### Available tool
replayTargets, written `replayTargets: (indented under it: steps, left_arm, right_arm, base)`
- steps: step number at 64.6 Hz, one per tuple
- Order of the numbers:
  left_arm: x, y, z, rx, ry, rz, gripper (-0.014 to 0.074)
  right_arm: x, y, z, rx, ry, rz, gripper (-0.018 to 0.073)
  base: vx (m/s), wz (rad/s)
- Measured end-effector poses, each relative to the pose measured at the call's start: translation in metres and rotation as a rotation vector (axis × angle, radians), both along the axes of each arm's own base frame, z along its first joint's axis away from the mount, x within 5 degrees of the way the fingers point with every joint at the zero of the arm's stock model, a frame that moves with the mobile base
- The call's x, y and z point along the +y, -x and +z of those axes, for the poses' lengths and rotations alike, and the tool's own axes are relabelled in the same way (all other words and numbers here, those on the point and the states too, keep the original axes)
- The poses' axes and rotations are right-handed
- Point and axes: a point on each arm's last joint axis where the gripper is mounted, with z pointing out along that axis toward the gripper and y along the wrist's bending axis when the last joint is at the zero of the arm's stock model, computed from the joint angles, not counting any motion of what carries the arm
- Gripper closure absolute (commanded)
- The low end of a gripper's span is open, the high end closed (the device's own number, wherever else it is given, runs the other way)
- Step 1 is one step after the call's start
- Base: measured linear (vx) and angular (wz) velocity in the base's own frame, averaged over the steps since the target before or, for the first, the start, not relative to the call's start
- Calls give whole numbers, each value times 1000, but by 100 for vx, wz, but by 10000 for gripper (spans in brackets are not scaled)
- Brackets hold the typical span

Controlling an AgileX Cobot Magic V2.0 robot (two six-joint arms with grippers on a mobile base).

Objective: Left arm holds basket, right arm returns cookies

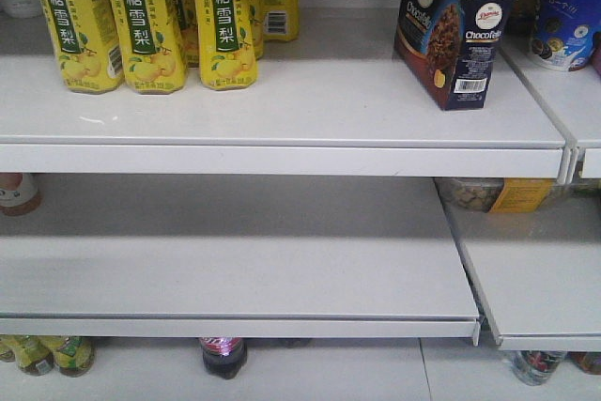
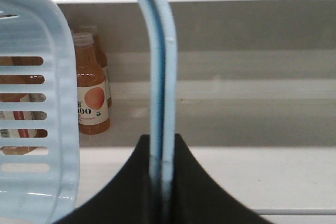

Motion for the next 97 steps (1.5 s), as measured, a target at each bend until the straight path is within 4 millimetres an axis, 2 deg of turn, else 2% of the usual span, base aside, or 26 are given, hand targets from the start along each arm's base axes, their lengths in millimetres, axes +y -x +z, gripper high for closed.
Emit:
replayTargets:
  steps: [14,26,38,97]
  left_arm:
    - [0,0,0,0,0,0,603]
    - [0,0,0,0,0,0,603]
    - [0,0,0,0,0,0,603]
    - [0,0,0,0,0,0,603]
  right_arm:
    - [-7,-4,-22,10,61,-111,567]
    - [-9,-5,-37,-2,94,-134,567]
    - [-9,-5,-33,-54,72,-136,567]
    - [-9,-5,-34,-52,50,-136,567]
  base:
    - [0,0]
    - [0,0]
    - [0,0]
    - [0,0]
